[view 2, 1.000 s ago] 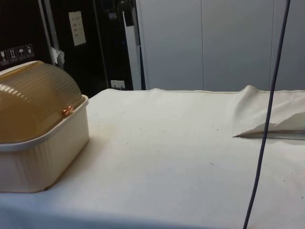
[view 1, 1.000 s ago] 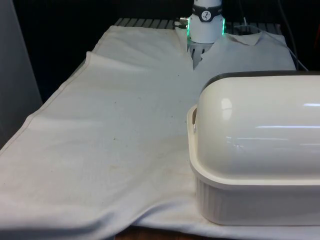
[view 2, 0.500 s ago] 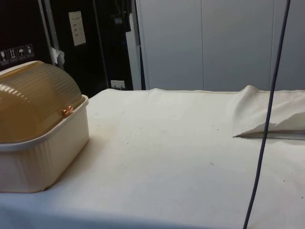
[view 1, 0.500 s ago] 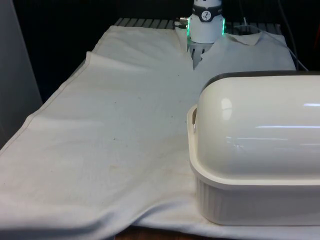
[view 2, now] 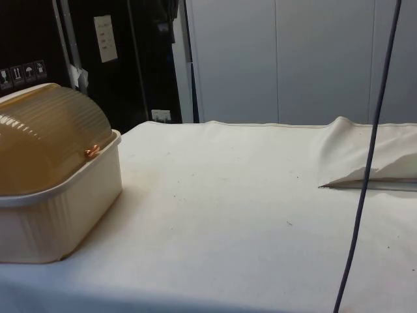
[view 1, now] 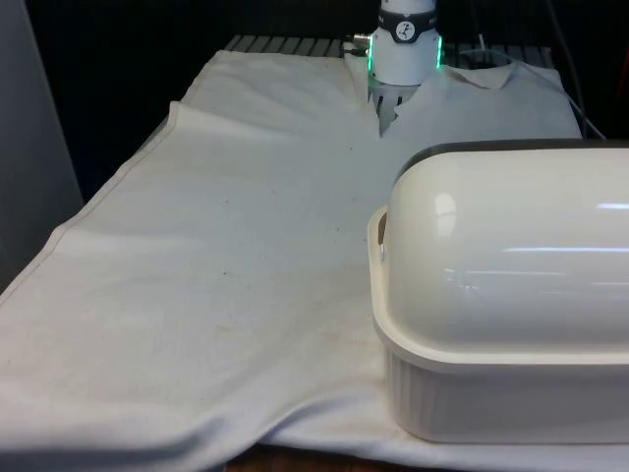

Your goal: Open the lid, then close it.

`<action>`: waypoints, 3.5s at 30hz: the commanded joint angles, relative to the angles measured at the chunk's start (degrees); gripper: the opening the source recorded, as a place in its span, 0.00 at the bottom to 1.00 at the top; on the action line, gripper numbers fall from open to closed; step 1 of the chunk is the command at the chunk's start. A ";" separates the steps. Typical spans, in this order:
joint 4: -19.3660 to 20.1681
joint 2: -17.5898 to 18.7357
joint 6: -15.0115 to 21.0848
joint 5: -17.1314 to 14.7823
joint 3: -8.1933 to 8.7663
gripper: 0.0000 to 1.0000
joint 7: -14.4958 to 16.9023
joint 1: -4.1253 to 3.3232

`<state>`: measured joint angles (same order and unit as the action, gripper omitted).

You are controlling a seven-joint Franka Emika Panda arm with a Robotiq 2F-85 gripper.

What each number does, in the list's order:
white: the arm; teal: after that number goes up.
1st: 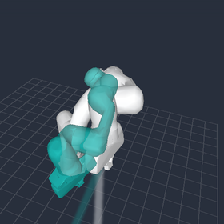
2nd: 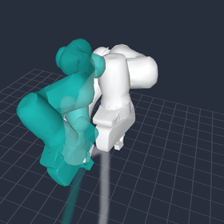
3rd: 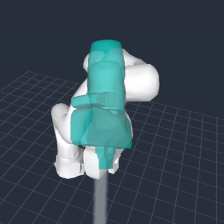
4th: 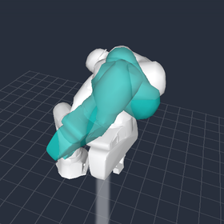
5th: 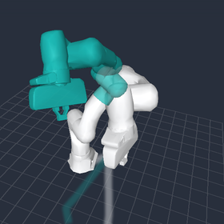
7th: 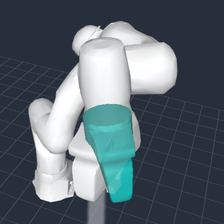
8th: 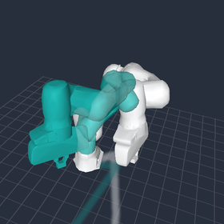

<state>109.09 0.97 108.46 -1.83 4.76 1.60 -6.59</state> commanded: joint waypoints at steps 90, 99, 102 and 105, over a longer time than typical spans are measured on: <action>17.30 9.97 49.90 -4.41 -7.91 0.00 0.69 -0.23; 16.33 13.92 54.20 -4.35 -8.65 0.00 0.57 -0.17; 15.81 15.18 55.46 -4.41 -8.88 0.00 0.63 -0.06; 15.30 16.10 56.32 -4.53 -9.05 0.00 0.80 0.11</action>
<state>124.33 17.19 164.50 -5.56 -3.72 2.06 -6.76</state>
